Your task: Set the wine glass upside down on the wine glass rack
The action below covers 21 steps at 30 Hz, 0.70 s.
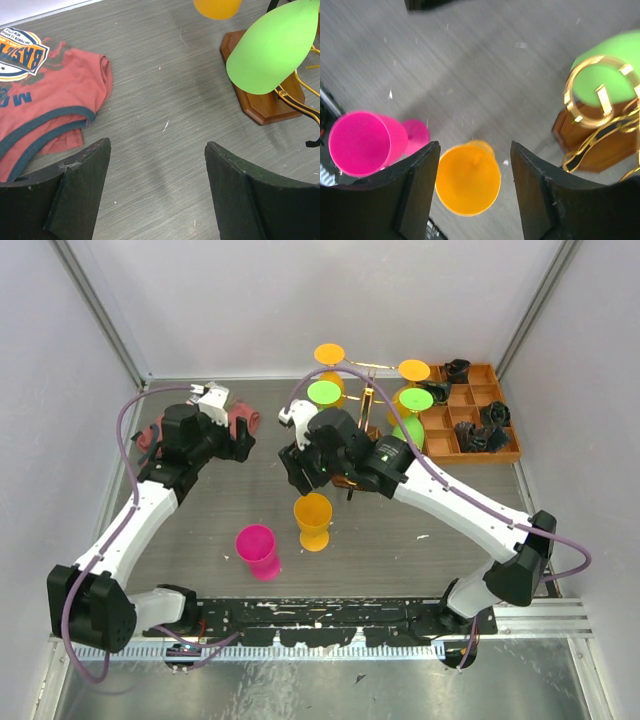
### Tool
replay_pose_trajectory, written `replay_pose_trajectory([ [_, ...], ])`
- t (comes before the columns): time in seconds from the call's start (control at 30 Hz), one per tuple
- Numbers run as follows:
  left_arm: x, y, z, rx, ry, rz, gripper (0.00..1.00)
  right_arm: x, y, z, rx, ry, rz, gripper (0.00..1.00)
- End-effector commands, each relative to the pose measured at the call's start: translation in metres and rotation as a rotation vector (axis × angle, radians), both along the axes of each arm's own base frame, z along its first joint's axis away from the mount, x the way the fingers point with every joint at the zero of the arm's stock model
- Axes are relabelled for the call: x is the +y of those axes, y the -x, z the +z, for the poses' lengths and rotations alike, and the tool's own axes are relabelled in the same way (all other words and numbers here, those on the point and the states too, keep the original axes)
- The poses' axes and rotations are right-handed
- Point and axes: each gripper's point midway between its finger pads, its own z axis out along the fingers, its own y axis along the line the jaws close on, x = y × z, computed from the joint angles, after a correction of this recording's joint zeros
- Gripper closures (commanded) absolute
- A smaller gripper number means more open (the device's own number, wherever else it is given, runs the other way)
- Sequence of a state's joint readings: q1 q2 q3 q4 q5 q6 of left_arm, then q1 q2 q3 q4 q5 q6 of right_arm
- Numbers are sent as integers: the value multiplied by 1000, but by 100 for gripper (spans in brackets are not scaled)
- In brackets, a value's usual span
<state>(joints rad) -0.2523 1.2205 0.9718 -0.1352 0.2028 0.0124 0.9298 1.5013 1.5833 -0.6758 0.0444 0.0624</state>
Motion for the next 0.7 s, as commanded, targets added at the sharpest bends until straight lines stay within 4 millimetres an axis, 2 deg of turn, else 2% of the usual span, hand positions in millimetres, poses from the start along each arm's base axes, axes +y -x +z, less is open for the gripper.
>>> replay_pose_trajectory([
  [0.0, 3, 7, 4, -10, 17, 16, 17, -13, 32, -22, 118, 34, 30, 39],
  [0.1, 5, 9, 5, -7, 8, 19, 17, -11, 48, -36, 190, 25, 68, 41],
  [0.2, 8, 10, 5, -7, -5, 26, 17, -9, 60, -41, 232, 13, 89, 42],
  [0.57, 15, 18, 0, -4, -27, 43, 17, 8, 88, -53, 304, 50, 182, 43],
  [0.67, 15, 19, -2, -1, -32, 42, 17, 8, 93, -62, 307, 95, 183, 43],
])
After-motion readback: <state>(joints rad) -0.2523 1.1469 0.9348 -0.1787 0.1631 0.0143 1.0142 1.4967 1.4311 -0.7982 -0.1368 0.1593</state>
